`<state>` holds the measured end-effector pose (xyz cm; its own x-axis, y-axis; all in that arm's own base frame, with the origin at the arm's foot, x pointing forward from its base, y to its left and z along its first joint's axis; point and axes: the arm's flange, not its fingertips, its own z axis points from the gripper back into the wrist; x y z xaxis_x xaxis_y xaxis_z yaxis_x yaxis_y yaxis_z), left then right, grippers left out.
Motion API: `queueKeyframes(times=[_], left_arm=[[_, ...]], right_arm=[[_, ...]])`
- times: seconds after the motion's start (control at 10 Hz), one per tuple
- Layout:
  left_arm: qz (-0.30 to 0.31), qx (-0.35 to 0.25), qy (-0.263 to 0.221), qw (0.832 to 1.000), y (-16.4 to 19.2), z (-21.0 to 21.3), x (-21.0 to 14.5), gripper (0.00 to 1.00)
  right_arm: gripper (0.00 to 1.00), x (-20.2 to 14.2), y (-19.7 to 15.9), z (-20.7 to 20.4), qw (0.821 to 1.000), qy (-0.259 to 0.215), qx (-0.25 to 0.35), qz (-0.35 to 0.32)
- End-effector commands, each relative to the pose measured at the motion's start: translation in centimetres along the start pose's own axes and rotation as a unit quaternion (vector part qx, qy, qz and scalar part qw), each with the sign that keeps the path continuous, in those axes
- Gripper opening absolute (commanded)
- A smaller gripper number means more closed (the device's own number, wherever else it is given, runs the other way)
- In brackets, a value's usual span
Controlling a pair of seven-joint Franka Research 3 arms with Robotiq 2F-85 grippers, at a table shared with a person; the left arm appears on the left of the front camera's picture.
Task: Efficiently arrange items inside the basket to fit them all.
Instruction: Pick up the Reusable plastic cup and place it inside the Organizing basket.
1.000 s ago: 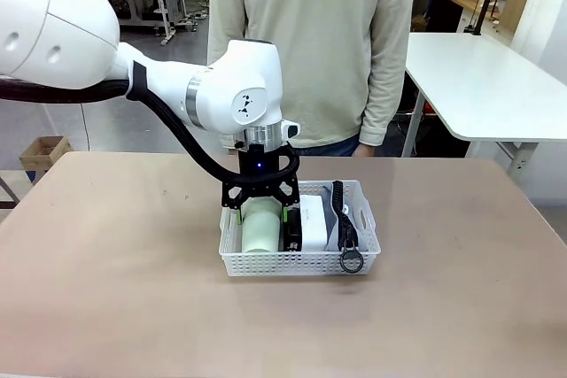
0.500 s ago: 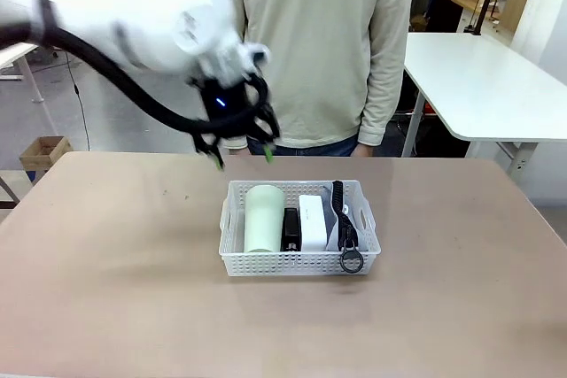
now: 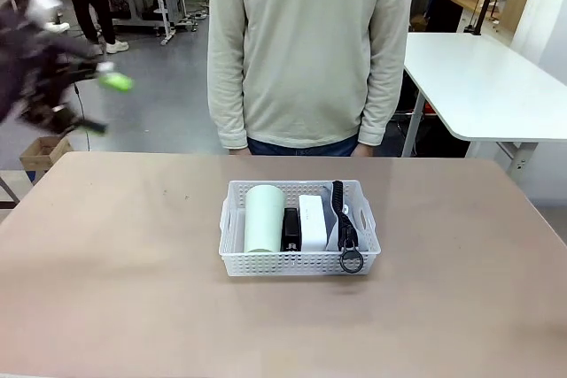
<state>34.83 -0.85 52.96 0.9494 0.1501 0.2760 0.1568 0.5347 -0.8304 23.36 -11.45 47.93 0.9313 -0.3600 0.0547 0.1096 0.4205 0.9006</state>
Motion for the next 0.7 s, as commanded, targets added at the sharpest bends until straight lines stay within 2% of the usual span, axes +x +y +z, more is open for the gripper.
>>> queueKeyframes(times=[0.0, 0.1, 0.2, 0.3, 0.6], left_arm=[[0.029, -0.225, -0.055, 0.972, 9.4, 4.4, -3.1, 1.00], [0.080, -0.277, -0.085, 0.954, 13.3, 5.4, -3.4, 1.00], [0.123, -0.297, -0.055, 0.945, 15.8, 4.4, -2.8, 1.00], [0.041, -0.157, -0.078, 0.984, 9.3, 6.1, -3.9, 1.00], [0.041, -0.157, -0.078, 0.984, 9.3, 6.1, -3.9, 1.00]], right_arm=[[1.00, 0.0, -0.2, 0.0, 1.000, 0.001, -0.002, 0.013], [1.00, 0.0, -0.2, 0.0, 1.000, 0.001, -0.002, 0.013], [1.00, 0.0, -0.2, 0.0, 1.000, 0.001, -0.002, 0.013], [1.00, 0.0, -0.2, 0.0, 1.000, 0.001, -0.002, 0.013], [1.00, 0.0, -0.2, 0.0, 1.000, 0.001, -0.002, 0.013]])
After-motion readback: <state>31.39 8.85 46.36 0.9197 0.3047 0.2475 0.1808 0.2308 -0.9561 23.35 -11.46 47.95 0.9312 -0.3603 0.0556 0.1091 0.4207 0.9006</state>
